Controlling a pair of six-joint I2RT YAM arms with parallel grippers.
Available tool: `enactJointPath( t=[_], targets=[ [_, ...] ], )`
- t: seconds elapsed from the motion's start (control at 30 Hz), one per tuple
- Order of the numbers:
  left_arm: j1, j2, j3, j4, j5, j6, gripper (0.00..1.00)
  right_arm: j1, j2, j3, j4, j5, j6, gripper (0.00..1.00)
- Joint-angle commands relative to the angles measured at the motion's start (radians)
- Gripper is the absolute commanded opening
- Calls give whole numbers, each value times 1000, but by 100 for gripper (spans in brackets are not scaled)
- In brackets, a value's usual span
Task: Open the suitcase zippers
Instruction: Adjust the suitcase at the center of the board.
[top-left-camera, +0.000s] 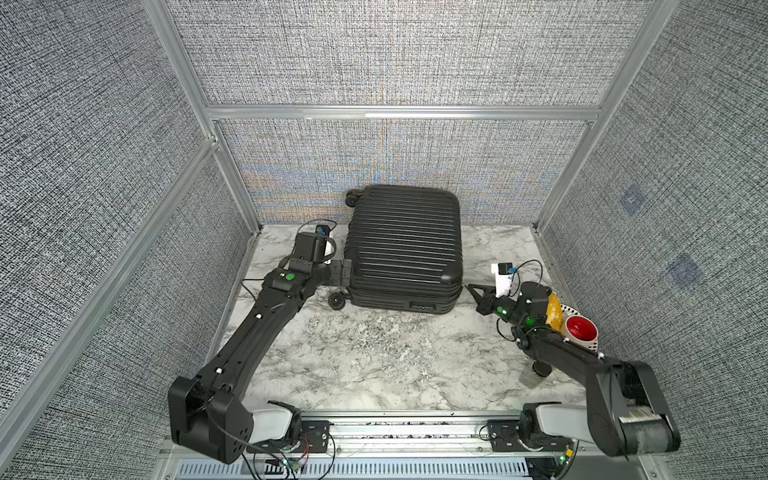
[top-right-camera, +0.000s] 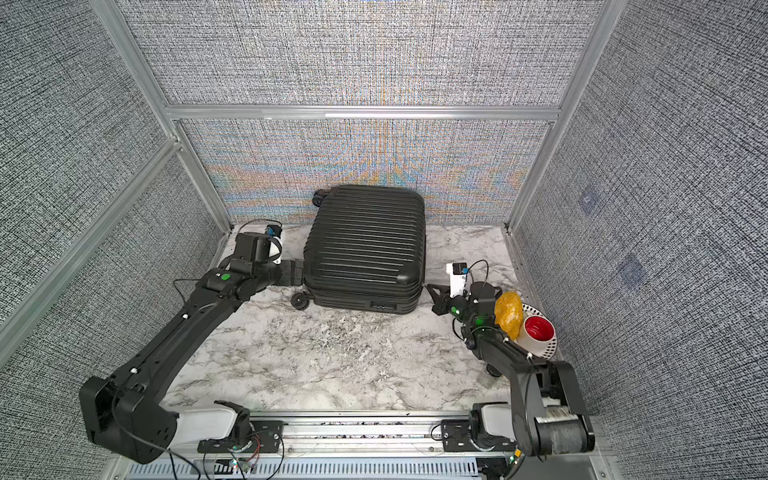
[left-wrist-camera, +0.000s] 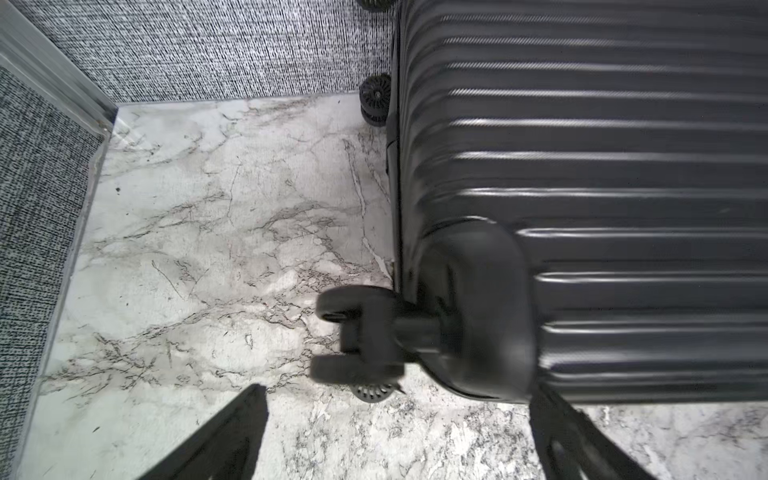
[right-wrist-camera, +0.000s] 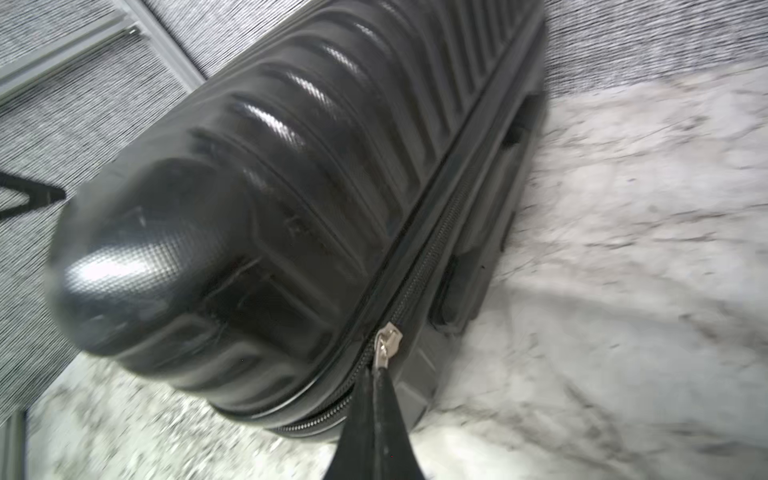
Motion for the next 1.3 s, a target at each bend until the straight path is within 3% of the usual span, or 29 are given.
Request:
enactJointPath(
  t=[0.0, 0.33, 0.43, 0.63, 0.7, 0.77, 0.87, 0.97, 1.07, 1.27],
  targets=[
    [-17, -59, -9, -6, 77, -34, 99, 92, -79, -34, 53, 19, 0, 0],
    [-372, -49, 51, -92, -96, -55, 99, 467, -238, -162, 58, 237, 14, 0],
    [-419, -3, 85, -90, -115, -65, 99, 490, -261, -192, 63, 288, 34, 0],
    [-476, 91, 198, -69, -131, -54, 99, 456, -416, -214, -123, 614, 63, 1],
    [-487, 136, 246, -71, -120, -48, 99, 355, -403, -219, -136, 518, 50, 18],
    [-496, 172, 283, -67, -105, -50, 99, 230, -352, -228, -78, 315, 56, 29],
    [-498, 186, 283, -41, -84, -69, 99, 124, -252, -209, 20, 112, 70, 35],
    [-498, 176, 257, -22, -73, -86, 99, 105, -138, -148, 83, -52, 45, 41],
    [-498, 147, 216, -7, -91, -98, 99, 105, -50, -112, 125, -119, 9, 49],
    [-486, 56, 136, 22, -168, -149, 99, 105, 96, -55, 120, -184, -115, 49]
  ],
)
